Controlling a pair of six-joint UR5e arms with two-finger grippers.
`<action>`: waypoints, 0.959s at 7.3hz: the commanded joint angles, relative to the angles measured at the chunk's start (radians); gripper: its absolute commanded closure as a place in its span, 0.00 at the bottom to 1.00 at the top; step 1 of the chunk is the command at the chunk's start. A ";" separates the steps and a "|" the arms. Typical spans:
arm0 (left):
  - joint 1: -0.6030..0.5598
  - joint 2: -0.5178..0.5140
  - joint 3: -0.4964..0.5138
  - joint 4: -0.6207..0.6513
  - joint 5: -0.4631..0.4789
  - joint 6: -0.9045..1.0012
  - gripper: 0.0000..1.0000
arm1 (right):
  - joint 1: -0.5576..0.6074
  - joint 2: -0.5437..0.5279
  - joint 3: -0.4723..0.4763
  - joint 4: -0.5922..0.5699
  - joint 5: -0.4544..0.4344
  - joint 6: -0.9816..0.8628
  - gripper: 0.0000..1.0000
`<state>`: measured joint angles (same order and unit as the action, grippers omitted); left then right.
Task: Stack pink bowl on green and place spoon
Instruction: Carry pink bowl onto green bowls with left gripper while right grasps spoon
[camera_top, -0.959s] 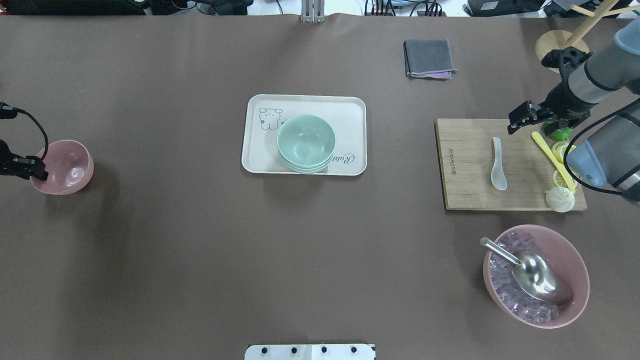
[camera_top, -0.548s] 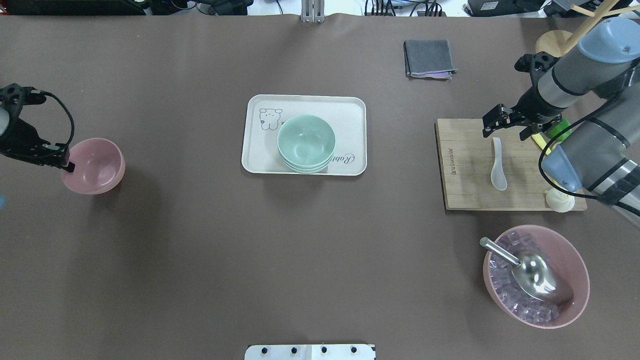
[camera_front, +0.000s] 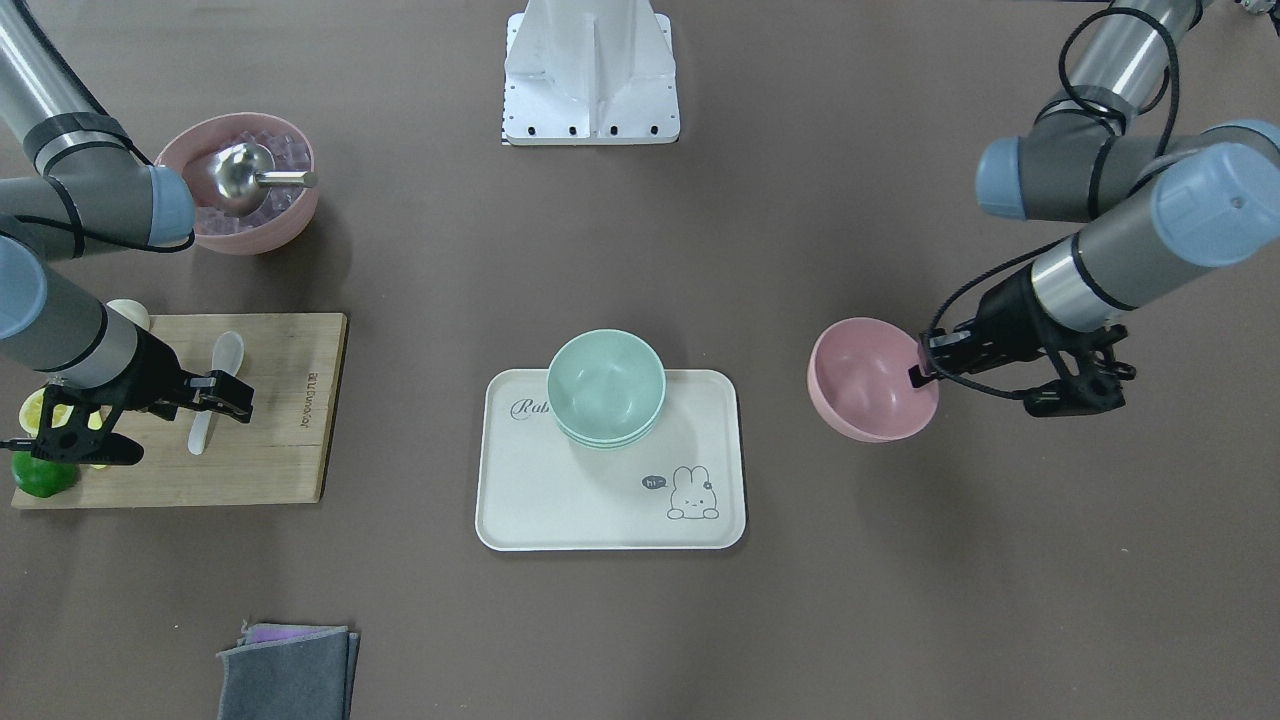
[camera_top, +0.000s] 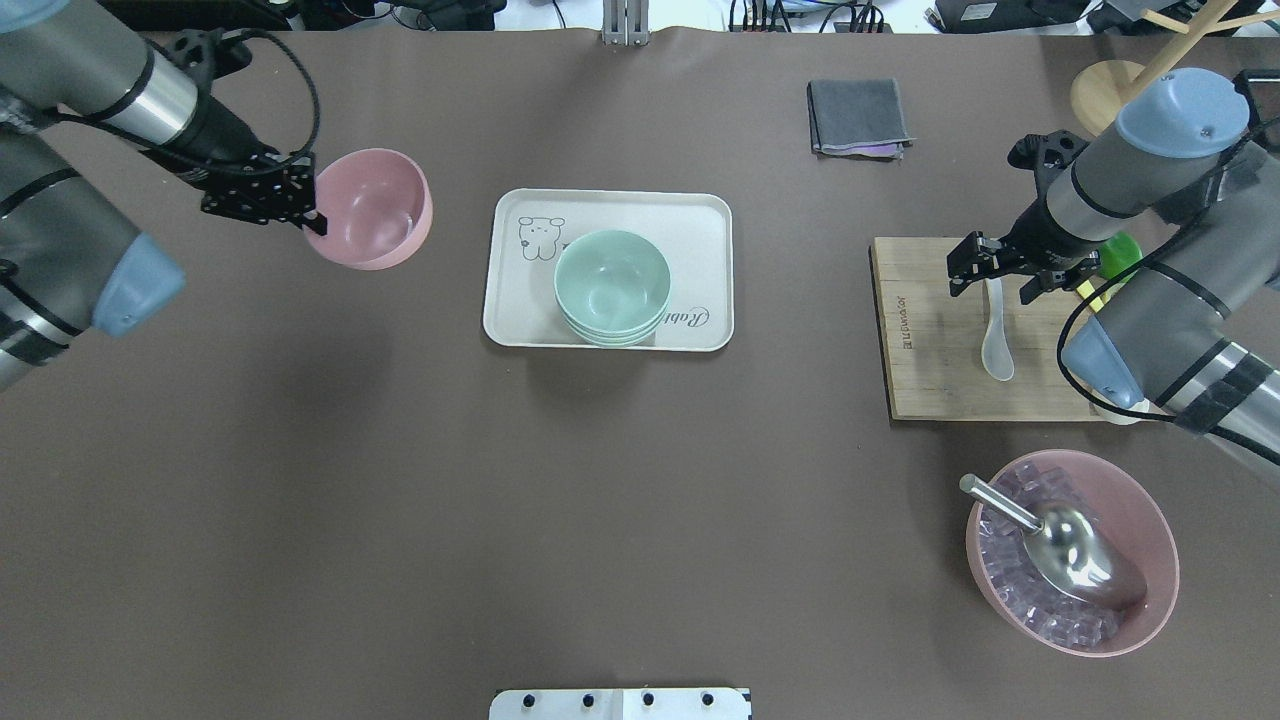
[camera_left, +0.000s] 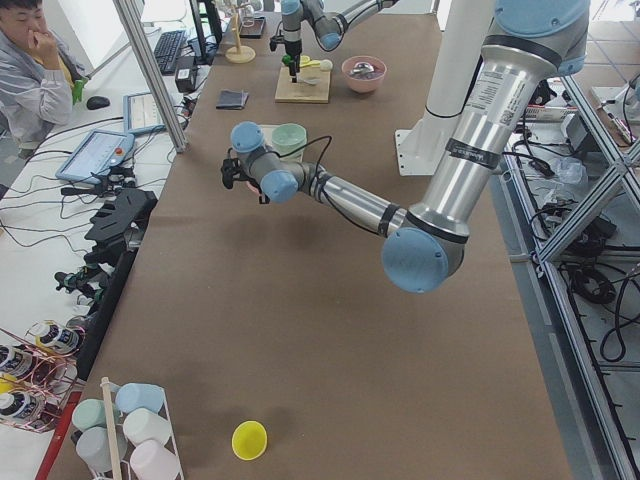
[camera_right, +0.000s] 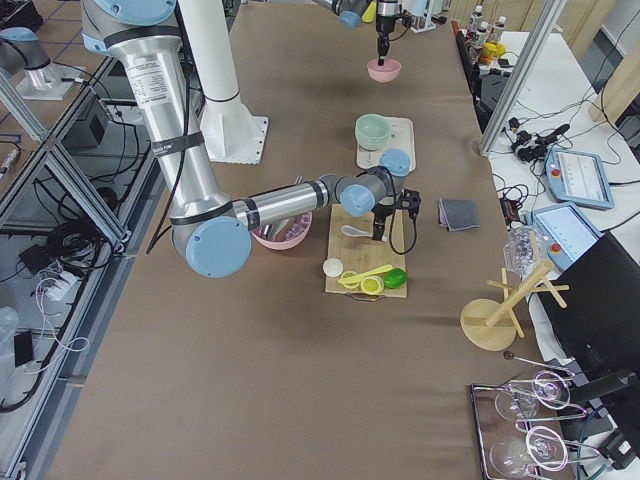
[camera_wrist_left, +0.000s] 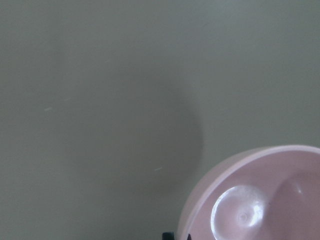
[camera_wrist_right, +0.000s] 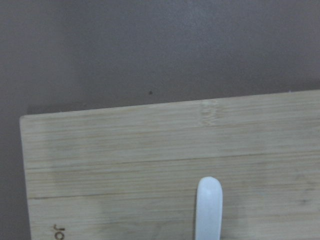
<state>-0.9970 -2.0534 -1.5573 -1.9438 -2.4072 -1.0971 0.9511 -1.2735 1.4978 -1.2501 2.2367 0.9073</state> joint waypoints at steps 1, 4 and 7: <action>0.084 -0.147 0.034 0.011 0.070 -0.139 1.00 | -0.009 -0.027 -0.001 0.000 0.000 0.019 0.14; 0.187 -0.243 0.079 0.011 0.190 -0.216 1.00 | -0.008 -0.047 0.024 -0.002 0.044 0.022 1.00; 0.253 -0.294 0.100 0.006 0.221 -0.279 1.00 | -0.011 -0.012 0.027 -0.003 0.058 0.027 1.00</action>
<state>-0.7708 -2.3314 -1.4705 -1.9343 -2.2089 -1.3587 0.9415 -1.3074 1.5212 -1.2521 2.2905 0.9308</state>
